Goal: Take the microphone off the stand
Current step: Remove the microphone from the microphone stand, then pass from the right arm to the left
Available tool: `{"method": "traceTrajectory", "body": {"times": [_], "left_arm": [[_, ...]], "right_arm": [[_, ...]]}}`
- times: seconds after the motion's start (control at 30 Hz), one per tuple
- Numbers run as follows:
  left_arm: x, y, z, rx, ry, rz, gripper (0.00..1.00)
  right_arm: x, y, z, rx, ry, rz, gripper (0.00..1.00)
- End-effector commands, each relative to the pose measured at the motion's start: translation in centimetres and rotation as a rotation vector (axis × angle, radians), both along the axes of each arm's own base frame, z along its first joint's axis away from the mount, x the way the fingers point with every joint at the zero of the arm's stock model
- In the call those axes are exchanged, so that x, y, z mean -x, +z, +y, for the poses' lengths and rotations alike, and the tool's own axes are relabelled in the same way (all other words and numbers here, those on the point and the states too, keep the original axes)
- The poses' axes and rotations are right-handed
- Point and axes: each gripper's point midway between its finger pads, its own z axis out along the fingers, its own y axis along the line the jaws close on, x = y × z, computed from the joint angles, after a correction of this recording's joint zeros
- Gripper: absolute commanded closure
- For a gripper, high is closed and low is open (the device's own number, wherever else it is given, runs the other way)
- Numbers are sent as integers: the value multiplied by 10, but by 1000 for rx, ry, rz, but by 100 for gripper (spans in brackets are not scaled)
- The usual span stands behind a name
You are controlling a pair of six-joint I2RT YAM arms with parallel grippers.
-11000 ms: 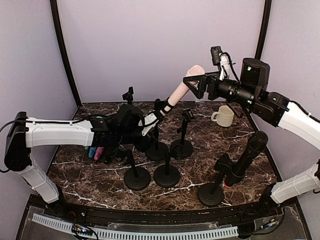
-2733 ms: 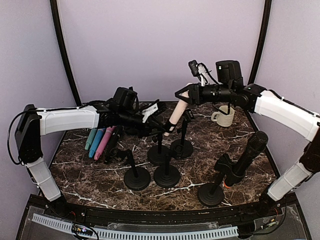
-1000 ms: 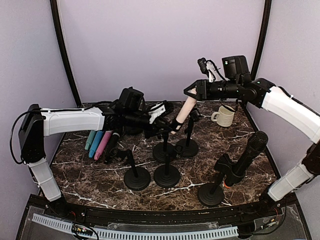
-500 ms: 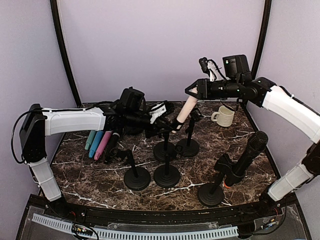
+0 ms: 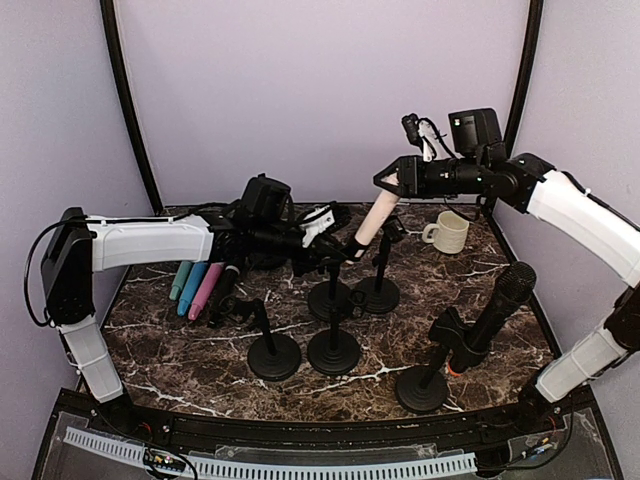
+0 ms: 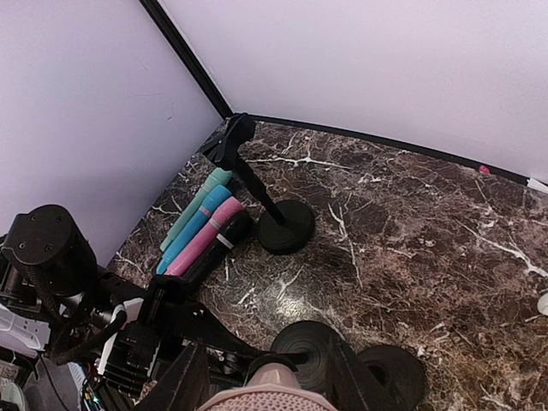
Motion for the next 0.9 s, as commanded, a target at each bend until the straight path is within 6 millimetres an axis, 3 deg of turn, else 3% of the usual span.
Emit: {"method": "traceTrajectory", "body": {"times": [0.0,0.43,0.5,0.6,0.67,0.87], "left_arm": [[14,-106,50,-349,36,140,100],[13,-105,49,-340,43,145,100],[12,-99,46,-321,50,149,90],[8,-78,39,-265,72,153,52],[5,-56,34,-213,81,147,39],[-2,45,26,-4,100,67,19]], "right_arm": [[7,157,-45,-249,-123,-376,100],[13,165,-50,-246,-123,-391,100],[14,164,-53,-236,-130,-391,100],[19,163,-55,-228,-127,-391,100],[23,162,-55,-229,-115,-388,100],[36,155,-49,-240,-45,-361,100]]}}
